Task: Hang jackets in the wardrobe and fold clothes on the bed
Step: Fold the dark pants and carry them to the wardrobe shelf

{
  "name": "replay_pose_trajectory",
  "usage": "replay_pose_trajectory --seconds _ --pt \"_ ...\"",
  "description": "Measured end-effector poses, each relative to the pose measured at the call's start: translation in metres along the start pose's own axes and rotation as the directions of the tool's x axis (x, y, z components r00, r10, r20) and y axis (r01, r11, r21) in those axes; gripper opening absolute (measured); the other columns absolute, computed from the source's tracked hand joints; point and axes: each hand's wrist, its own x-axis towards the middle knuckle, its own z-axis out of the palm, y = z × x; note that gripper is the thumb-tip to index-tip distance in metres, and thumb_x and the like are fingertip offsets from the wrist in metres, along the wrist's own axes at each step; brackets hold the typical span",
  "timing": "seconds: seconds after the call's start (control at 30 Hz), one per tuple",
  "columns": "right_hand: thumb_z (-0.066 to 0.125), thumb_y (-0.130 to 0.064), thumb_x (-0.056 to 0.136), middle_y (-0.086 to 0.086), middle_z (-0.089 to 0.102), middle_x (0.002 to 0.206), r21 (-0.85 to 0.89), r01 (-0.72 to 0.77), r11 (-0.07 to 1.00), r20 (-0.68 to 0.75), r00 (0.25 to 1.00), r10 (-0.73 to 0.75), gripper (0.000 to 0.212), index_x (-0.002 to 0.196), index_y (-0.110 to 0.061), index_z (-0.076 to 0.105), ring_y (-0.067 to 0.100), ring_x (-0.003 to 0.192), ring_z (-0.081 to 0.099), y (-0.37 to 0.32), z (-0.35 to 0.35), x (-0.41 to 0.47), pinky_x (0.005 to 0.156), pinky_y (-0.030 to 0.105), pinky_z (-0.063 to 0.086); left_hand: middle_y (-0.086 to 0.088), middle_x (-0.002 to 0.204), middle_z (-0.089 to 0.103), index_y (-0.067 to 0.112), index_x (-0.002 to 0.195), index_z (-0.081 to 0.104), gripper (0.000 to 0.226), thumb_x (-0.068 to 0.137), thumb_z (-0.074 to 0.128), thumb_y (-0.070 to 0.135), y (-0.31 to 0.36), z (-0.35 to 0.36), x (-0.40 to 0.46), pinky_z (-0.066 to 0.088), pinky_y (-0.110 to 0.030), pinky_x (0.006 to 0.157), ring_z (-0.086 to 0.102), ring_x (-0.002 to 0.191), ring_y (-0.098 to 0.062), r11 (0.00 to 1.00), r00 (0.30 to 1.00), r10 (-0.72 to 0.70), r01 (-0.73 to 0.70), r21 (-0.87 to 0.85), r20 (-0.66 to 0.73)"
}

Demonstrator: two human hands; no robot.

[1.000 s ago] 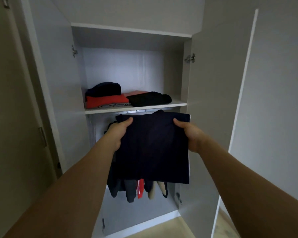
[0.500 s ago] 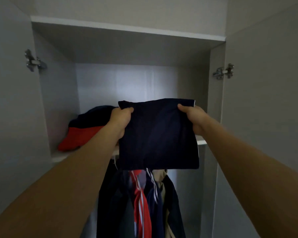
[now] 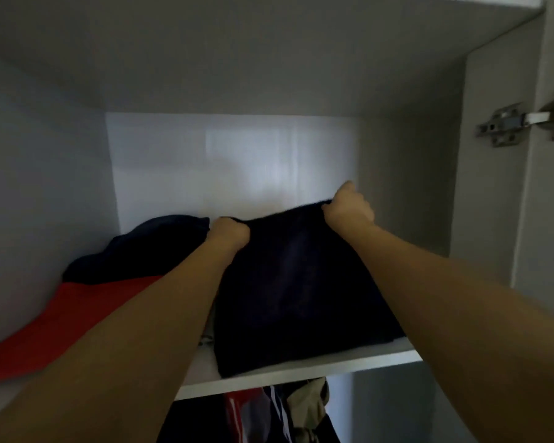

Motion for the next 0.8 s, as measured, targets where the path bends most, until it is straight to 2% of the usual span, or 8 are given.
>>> replay_pose_trajectory --seconds 0.07,0.17,0.23,0.37,0.53,0.67,0.73,0.8 --pt "0.053 -0.036 0.095 0.014 0.033 0.149 -0.274 0.053 0.960 0.144 0.990 -0.014 0.065 0.149 -0.011 0.024 0.033 0.132 0.038 0.010 0.028 -0.005 0.106 0.049 0.032 -0.018 0.135 0.040 0.004 0.140 0.034 0.051 0.095 0.049 0.024 -0.014 0.023 0.002 0.041 -0.044 0.101 0.043 0.124 -0.035 0.935 0.993 0.099 -0.070 0.347 -0.067" --pt "0.024 -0.059 0.098 0.009 0.036 0.152 -0.407 0.285 0.868 0.457 0.886 -0.077 0.065 0.147 -0.018 0.037 0.030 0.137 0.035 0.033 0.066 -0.013 0.115 0.052 0.018 -0.016 0.146 0.032 0.012 0.142 0.038 0.053 0.099 0.036 0.042 -0.028 0.051 -0.009 0.032 -0.047 0.110 0.033 0.132 -0.036 0.861 0.960 0.274 -0.269 0.432 0.051" --pt "0.016 -0.062 0.097 0.007 0.031 0.155 -0.383 0.345 0.857 0.482 0.866 -0.133 0.069 0.150 -0.020 0.031 0.029 0.141 0.029 0.053 0.079 -0.015 0.115 0.051 0.018 -0.010 0.149 0.032 0.019 0.140 0.043 0.061 0.096 0.028 0.058 -0.043 0.064 -0.025 0.025 -0.050 0.114 0.031 0.136 -0.031 0.792 0.915 0.361 -0.402 0.460 0.178" --pt "0.011 -0.062 0.096 0.003 0.018 0.161 -0.360 0.408 0.839 0.463 0.859 -0.219 0.070 0.154 -0.023 0.019 0.026 0.146 0.019 0.072 0.087 -0.010 0.115 0.048 0.018 0.015 0.162 0.005 0.038 0.154 0.011 0.090 0.078 0.012 0.086 -0.070 0.060 -0.051 -0.001 -0.053 0.120 0.007 0.148 -0.010 0.561 0.758 0.427 -0.650 0.513 0.493" --pt "0.012 -0.066 0.096 -0.001 0.009 0.163 -0.308 0.408 0.859 0.503 0.837 -0.217 0.072 0.155 -0.025 0.013 0.022 0.149 0.009 0.085 0.088 0.004 0.119 0.047 0.013 0.013 0.162 -0.013 0.043 0.151 -0.013 0.063 0.102 0.025 0.053 -0.074 0.041 -0.042 -0.005 -0.044 0.121 -0.008 0.148 -0.005 0.427 0.679 0.379 -0.731 0.532 0.629" --pt "0.015 -0.064 0.097 0.001 0.007 0.163 -0.251 0.376 0.892 0.511 0.834 -0.208 0.071 0.155 -0.024 0.011 0.022 0.150 0.003 0.090 0.094 0.010 0.120 0.048 0.010 0.014 0.162 -0.011 0.035 0.156 -0.002 0.077 0.087 0.021 0.062 -0.075 0.041 -0.060 -0.005 -0.037 0.120 -0.004 0.148 -0.003 0.259 0.551 0.533 -0.829 0.496 0.642" --pt "0.016 -0.063 0.097 0.003 0.007 0.163 -0.241 0.382 0.892 0.512 0.831 -0.217 0.072 0.155 -0.022 0.011 0.023 0.150 0.004 0.091 0.095 0.013 0.121 0.045 0.008 0.013 0.163 -0.009 0.028 0.156 -0.002 0.089 0.079 0.025 0.062 -0.071 0.040 -0.065 -0.003 -0.032 0.121 -0.005 0.147 -0.002 0.269 0.554 0.489 -0.831 0.487 0.674" --pt "0.017 -0.064 0.097 0.004 0.008 0.163 -0.231 0.386 0.893 0.523 0.823 -0.220 0.073 0.155 -0.021 0.011 0.023 0.150 0.005 0.091 0.095 0.014 0.121 0.043 0.007 0.009 0.163 -0.013 0.023 0.156 -0.007 0.089 0.085 0.038 0.052 -0.066 0.038 -0.065 0.001 -0.030 0.122 -0.005 0.148 -0.005 0.313 0.600 0.392 -0.800 0.512 0.698"
